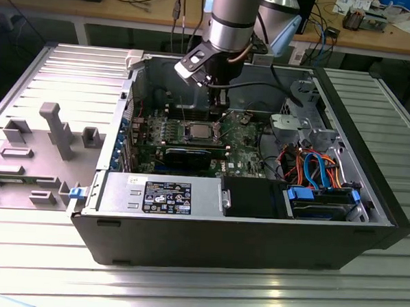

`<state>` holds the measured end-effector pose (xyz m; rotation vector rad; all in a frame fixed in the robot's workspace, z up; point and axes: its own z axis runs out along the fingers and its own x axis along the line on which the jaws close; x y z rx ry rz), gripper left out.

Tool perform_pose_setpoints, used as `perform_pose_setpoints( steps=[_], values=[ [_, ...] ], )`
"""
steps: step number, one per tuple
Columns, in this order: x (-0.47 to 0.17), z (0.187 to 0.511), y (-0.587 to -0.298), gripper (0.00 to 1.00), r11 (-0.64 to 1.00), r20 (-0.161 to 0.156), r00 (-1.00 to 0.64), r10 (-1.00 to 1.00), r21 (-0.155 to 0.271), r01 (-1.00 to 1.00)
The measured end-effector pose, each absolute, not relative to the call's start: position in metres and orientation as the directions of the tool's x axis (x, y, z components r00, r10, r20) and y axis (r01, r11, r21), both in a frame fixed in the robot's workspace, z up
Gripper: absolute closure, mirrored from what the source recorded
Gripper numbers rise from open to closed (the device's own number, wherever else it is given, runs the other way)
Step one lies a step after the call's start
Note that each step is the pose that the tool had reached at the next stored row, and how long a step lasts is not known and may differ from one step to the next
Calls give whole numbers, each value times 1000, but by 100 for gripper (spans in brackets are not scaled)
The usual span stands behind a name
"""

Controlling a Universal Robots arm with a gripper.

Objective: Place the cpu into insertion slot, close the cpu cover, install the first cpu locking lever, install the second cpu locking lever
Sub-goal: 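Close the cpu cover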

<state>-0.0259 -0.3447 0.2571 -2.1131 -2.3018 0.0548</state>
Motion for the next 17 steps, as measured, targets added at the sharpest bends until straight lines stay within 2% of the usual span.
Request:
perform_pose_setpoints(
  steps=[17],
  values=[
    [-24, 262, -345, 89, 85, -12, -86, 996, -37, 996]
  ],
)
